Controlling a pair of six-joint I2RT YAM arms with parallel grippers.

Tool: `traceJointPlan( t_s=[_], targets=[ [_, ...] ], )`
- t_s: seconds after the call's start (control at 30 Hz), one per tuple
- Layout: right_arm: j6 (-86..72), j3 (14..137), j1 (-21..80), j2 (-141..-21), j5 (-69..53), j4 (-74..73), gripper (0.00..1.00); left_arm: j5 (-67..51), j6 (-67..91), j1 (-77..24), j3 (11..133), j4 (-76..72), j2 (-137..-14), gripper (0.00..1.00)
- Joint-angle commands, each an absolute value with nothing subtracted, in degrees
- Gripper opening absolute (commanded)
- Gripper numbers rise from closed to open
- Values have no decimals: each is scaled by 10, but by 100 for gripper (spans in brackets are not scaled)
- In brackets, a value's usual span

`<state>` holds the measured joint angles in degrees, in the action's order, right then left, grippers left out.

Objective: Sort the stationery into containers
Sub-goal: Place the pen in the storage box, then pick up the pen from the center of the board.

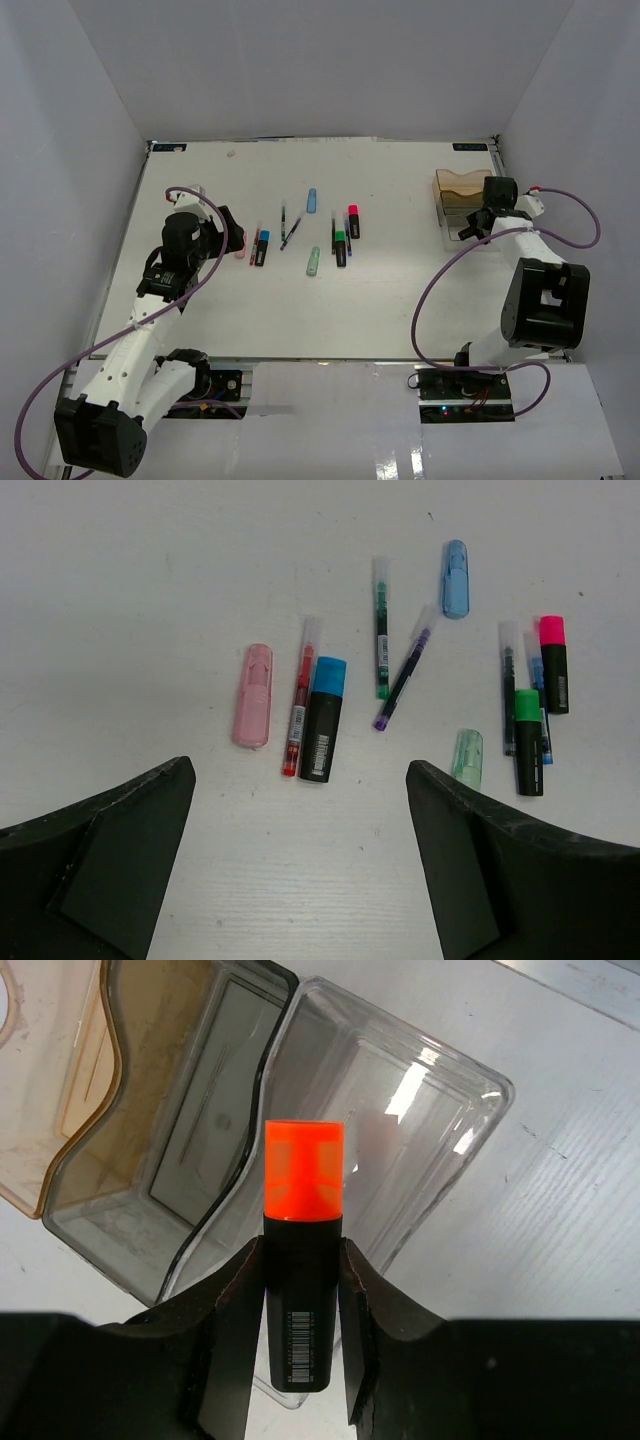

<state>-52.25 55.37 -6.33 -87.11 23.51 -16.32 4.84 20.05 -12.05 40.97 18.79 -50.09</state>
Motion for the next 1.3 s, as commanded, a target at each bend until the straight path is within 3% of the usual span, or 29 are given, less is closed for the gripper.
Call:
traceJointPlan(
  t_s=[0.0, 0.07, 0.33, 0.43, 0.67, 0.93, 1.27],
  targets=[
    [-547, 584, -65, -884, 231, -140, 38, 39, 204, -117, 409, 178, -498, 98],
    [-544, 584, -65, -886, 227, -141, 43, 37, 204, -117, 410, 178, -499, 98],
    [-537, 584, -68, -889, 212, -136, 47, 37, 204, -116, 409, 178, -501, 98],
    [-519, 584, -68, -881, 198, -133, 55, 38, 204, -117, 409, 178, -499, 98],
    [-340, 599, -15, -843, 160, -105, 83, 37, 203, -116, 410, 179, -498, 98],
    [-111, 613, 126, -844, 48, -54, 85, 40, 203, -116, 410, 180, -503, 98],
    [-83, 710, 249, -981, 67, -41, 86, 43, 202, -117, 410, 181, -506, 98]
  ],
)
